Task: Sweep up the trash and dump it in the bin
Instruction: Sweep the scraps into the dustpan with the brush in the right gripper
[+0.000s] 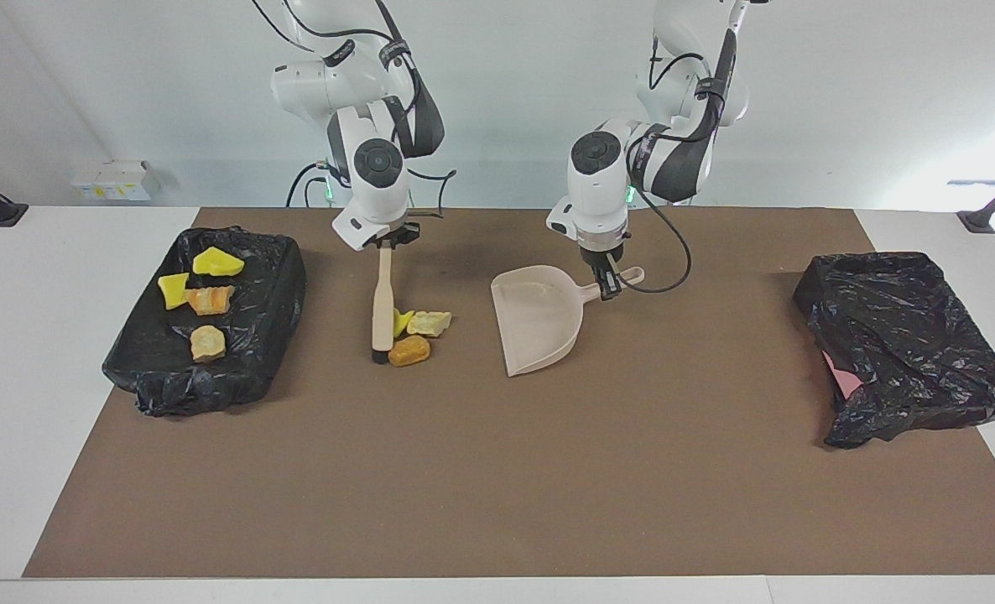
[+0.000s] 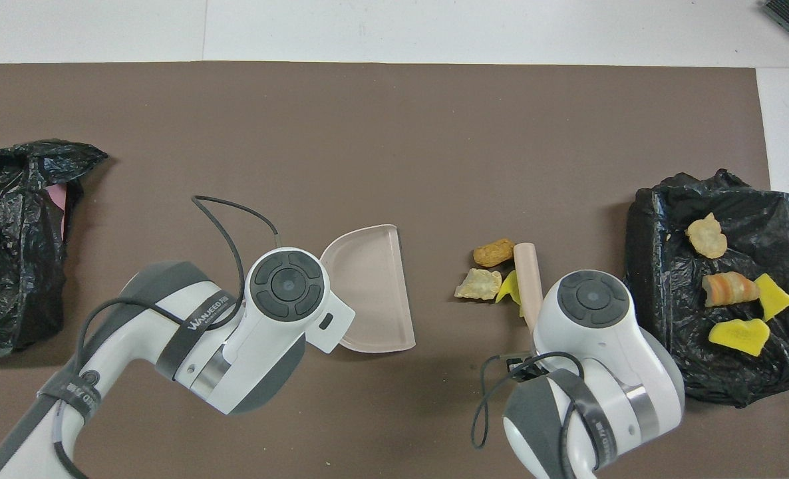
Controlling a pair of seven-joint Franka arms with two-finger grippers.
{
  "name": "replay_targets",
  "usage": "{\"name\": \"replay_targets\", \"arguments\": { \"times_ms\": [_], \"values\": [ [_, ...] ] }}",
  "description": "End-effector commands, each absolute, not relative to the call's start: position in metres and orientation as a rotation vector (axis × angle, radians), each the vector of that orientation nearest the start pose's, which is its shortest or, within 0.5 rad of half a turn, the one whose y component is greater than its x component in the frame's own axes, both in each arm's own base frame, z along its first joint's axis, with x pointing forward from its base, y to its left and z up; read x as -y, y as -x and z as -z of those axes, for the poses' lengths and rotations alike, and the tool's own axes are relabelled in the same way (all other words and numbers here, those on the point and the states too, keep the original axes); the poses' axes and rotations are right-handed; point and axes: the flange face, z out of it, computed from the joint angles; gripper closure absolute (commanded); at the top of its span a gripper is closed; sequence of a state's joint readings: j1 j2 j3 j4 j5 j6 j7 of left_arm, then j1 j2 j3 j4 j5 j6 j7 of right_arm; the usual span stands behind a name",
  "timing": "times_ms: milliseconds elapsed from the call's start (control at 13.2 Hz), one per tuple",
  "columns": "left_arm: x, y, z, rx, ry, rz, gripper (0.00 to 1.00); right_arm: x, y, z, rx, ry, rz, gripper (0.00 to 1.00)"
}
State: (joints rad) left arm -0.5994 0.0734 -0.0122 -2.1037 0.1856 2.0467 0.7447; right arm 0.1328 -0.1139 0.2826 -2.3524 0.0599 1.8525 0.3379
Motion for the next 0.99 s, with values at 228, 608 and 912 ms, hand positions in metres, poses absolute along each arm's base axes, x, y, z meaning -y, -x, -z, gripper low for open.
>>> {"name": "replay_targets", "arguments": {
  "times_ms": [228, 608, 912],
  "values": [
    [0.295, -0.435, -0.373, -1.962, 2.223, -0.199, 1.00, -0.257, -0.401, -0.351, 0.109, 3.038, -0.554, 1.00],
    [0.294, -0.439, -0.358, -1.972, 2.226, -0.151, 1.00, -0.334, -0.379, -0.369, 0.013, 2.930, -0.509, 1.00],
    [0.291, -0.445, -0.356, -1.986, 2.221, -0.075, 1.00, -0.373, -0.388, -0.411, -0.081, 2.915, -0.529, 1.00]
  ]
}}
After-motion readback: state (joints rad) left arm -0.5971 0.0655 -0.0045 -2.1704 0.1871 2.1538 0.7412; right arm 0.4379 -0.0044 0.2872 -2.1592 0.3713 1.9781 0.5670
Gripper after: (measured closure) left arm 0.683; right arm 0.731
